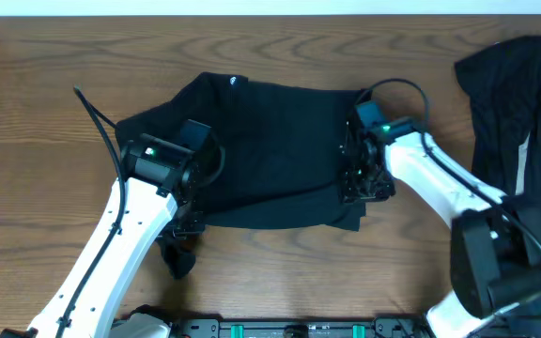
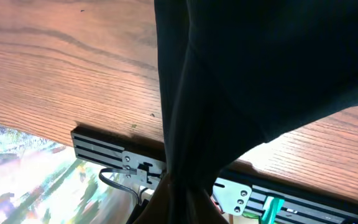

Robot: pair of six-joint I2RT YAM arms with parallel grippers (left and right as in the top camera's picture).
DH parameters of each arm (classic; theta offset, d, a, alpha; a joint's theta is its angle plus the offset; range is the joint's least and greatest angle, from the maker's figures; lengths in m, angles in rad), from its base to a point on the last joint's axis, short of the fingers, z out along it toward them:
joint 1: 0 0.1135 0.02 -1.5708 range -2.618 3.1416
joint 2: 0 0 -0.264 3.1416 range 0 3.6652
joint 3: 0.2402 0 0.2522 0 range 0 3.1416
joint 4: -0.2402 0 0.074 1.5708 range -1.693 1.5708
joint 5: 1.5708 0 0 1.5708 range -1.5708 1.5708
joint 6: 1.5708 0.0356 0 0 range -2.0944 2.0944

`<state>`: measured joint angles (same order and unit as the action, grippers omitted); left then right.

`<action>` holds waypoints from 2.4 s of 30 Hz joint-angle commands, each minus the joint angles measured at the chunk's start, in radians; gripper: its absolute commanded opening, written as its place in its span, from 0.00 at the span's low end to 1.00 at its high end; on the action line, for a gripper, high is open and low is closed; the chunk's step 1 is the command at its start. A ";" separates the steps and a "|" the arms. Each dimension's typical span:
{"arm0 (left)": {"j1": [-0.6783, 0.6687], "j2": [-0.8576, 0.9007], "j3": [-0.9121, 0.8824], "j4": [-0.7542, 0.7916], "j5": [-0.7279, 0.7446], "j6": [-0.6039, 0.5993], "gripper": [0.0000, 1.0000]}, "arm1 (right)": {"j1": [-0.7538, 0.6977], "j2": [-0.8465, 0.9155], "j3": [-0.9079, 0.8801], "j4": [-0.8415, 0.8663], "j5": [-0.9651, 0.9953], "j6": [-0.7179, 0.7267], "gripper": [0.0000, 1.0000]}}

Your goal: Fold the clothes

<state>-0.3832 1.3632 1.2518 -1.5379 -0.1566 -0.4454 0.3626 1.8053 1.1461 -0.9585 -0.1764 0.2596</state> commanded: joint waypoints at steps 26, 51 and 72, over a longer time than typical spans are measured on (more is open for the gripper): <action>0.002 0.000 0.003 -0.066 0.026 -0.013 0.06 | 0.001 -0.422 0.024 -0.393 0.057 0.052 0.01; 0.001 0.000 0.003 0.082 0.026 0.077 0.60 | -0.100 -0.366 0.015 0.015 0.116 0.128 0.29; 0.001 0.000 0.003 0.396 0.120 0.209 0.39 | -0.278 0.224 0.066 0.635 -0.135 0.137 0.01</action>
<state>-0.3824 1.3651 1.2514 -1.1469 -0.0391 -0.2531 0.0826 1.9713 1.1866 -0.3588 -0.2413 0.3870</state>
